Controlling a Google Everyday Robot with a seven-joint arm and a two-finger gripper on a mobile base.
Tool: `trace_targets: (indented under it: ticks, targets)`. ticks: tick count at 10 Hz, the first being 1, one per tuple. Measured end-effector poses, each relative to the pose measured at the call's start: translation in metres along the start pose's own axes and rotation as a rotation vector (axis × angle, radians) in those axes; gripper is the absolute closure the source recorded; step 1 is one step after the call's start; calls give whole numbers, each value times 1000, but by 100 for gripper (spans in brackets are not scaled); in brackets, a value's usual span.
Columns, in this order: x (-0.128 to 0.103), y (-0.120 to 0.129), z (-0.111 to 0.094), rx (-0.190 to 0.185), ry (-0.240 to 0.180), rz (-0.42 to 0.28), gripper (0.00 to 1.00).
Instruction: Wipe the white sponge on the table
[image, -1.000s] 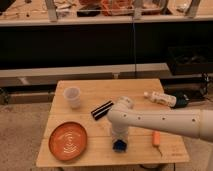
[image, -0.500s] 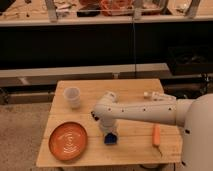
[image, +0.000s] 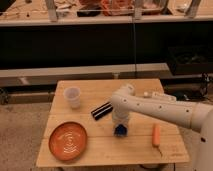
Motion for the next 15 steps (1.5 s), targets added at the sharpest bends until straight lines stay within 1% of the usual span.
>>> trace_targets:
  ticks: [1, 3, 4, 5, 7, 8, 9, 10, 11, 12, 13, 14, 15]
  targets:
    - [9, 23, -4, 19, 0, 46, 100]
    - [13, 50, -7, 44, -2, 115, 100]
    - [7, 62, -6, 55, -5, 153, 100]
    - [-2, 64, -6, 60, -5, 168, 100]
    - [-27, 63, -7, 70, 0, 186, 100]
    - [-46, 64, -6, 61, -5, 191, 100]
    - [-64, 58, -5, 47, -11, 182, 100]
    - [-77, 54, -3, 32, -17, 172, 100]
    - [-94, 43, 1, 22, -29, 158, 100]
    - [-105, 38, 6, 15, -43, 155, 100]
    - [-112, 33, 11, 8, -53, 149, 100]
    - [-113, 21, 17, -1, -53, 133, 100]
    - [-108, 12, 20, -17, -44, 115, 100]
